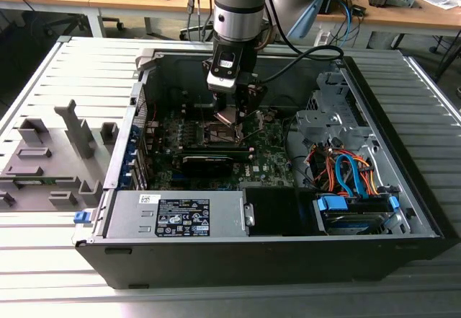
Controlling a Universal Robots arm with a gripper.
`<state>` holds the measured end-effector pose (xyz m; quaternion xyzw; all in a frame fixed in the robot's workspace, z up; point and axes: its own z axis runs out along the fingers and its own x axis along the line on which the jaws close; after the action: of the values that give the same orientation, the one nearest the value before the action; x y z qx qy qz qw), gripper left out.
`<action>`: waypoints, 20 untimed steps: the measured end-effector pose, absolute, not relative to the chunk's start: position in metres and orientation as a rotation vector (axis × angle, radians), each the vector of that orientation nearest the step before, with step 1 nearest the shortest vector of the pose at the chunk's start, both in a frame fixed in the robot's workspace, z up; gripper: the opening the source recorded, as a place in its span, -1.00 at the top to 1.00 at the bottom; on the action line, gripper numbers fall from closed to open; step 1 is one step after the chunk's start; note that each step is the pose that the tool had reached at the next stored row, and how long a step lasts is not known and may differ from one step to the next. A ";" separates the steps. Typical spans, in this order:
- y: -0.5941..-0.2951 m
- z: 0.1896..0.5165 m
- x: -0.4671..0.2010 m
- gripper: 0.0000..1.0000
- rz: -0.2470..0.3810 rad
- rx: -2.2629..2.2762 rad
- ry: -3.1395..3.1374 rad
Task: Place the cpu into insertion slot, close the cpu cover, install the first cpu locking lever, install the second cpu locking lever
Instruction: 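Place the cpu into insertion slot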
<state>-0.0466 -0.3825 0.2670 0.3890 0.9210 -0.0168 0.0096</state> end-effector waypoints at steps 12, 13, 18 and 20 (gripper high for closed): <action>-0.383 0.267 -0.047 -0.08 -0.055 1.224 2.872; -0.383 0.267 -0.047 -0.08 -0.055 1.224 2.871; -0.383 0.267 -0.047 -0.08 -0.056 1.229 2.869; -0.383 0.267 -0.047 -0.08 -0.057 1.230 2.868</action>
<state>-0.0466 -0.3825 0.2670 0.3941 0.9188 -0.0182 0.0101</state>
